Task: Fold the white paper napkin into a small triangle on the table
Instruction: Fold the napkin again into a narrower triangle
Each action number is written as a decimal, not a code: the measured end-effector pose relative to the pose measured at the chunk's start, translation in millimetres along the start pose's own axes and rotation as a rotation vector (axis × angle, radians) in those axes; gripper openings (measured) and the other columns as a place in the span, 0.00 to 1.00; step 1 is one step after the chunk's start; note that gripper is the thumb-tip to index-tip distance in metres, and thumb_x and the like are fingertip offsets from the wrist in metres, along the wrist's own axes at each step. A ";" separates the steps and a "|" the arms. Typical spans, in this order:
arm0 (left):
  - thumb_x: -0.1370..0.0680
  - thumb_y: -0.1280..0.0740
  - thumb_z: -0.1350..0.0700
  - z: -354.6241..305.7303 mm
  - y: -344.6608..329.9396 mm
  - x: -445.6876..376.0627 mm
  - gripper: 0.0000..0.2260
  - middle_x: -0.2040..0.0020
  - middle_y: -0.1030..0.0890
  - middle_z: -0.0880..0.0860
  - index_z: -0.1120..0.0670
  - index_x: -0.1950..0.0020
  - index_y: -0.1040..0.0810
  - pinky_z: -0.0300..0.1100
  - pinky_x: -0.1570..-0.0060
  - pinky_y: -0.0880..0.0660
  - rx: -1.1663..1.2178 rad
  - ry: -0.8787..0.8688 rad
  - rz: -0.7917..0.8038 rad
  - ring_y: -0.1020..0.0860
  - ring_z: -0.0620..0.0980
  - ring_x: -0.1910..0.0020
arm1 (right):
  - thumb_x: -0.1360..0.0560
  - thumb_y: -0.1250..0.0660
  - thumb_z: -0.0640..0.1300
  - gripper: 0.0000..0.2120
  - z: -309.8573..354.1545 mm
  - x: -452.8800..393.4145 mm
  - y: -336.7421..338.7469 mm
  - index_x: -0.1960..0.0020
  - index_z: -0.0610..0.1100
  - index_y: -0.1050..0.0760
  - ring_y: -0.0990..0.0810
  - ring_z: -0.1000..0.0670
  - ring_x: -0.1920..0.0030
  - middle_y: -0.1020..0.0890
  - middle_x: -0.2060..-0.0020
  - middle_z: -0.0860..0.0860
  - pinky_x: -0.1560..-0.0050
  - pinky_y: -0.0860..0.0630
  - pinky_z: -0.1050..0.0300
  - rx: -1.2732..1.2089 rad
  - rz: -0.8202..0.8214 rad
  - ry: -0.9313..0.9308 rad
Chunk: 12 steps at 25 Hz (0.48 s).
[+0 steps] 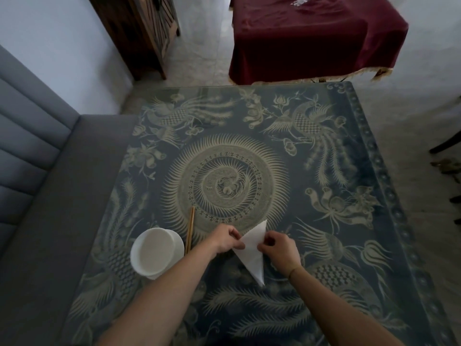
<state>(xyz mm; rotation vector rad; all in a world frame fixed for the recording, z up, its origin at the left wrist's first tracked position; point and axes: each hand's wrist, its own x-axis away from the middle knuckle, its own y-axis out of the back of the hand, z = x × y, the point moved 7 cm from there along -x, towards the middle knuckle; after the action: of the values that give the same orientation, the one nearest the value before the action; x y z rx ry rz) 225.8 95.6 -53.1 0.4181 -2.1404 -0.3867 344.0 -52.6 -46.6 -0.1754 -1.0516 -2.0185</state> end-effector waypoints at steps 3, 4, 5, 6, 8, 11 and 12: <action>0.31 0.22 0.55 3.6 9.6 4.4 0.11 0.56 0.19 0.49 0.47 0.52 0.20 0.46 0.50 0.22 -0.213 -0.056 -0.115 0.20 0.50 0.53 | 0.29 0.28 0.48 0.05 7.1 -2.0 -2.4 0.57 0.48 0.23 0.23 0.49 0.55 0.20 0.57 0.51 0.56 0.25 0.52 0.119 0.000 0.077; 0.30 0.23 0.54 3.9 12.0 5.4 0.09 0.57 0.19 0.48 0.46 0.52 0.19 0.45 0.52 0.22 -0.254 -0.074 -0.144 0.20 0.49 0.55 | 0.29 0.28 0.48 0.06 9.7 -2.2 -2.9 0.56 0.48 0.23 0.24 0.49 0.54 0.20 0.56 0.51 0.56 0.26 0.53 0.149 0.004 0.101; 0.30 0.24 0.54 3.8 12.6 6.2 0.08 0.58 0.20 0.47 0.46 0.53 0.19 0.44 0.54 0.22 -0.278 -0.088 -0.158 0.20 0.48 0.55 | 0.29 0.28 0.48 0.06 11.4 -2.6 -3.3 0.56 0.47 0.23 0.25 0.49 0.54 0.21 0.55 0.51 0.57 0.26 0.53 0.162 0.006 0.113; 0.29 0.24 0.53 3.6 12.5 7.1 0.08 0.58 0.20 0.46 0.46 0.53 0.18 0.43 0.55 0.23 -0.293 -0.100 -0.161 0.20 0.47 0.56 | 0.29 0.28 0.48 0.07 12.5 -2.9 -3.7 0.56 0.47 0.23 0.25 0.49 0.53 0.22 0.55 0.52 0.57 0.26 0.53 0.159 0.007 0.112; 0.29 0.24 0.52 1.3 10.4 7.7 0.07 0.60 0.20 0.45 0.46 0.54 0.18 0.42 0.56 0.24 -0.313 -0.128 -0.161 0.21 0.46 0.58 | 0.30 0.27 0.46 0.06 13.8 -2.2 -5.2 0.57 0.48 0.24 0.25 0.49 0.52 0.22 0.55 0.52 0.57 0.26 0.53 0.136 0.009 0.102; 0.29 0.24 0.52 -1.9 6.4 8.6 0.05 0.60 0.21 0.44 0.47 0.55 0.18 0.42 0.57 0.24 -0.317 -0.174 -0.176 0.21 0.45 0.58 | 0.31 0.27 0.45 0.08 12.0 0.5 -7.5 0.57 0.48 0.26 0.25 0.47 0.51 0.23 0.56 0.52 0.56 0.25 0.50 0.113 0.006 0.084; 0.29 0.24 0.53 -2.5 5.5 9.6 0.05 0.58 0.21 0.45 0.47 0.56 0.18 0.43 0.56 0.24 -0.312 -0.193 -0.188 0.22 0.46 0.57 | 0.31 0.26 0.46 0.10 9.6 0.6 -7.2 0.55 0.48 0.27 0.25 0.47 0.51 0.23 0.56 0.51 0.55 0.25 0.50 0.091 0.002 0.061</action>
<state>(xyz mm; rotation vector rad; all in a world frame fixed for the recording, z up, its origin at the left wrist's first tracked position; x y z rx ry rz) 221.8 96.1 -42.6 0.4163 -2.1822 -0.8858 336.1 -43.7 -44.7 -0.0669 -1.1010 -1.9573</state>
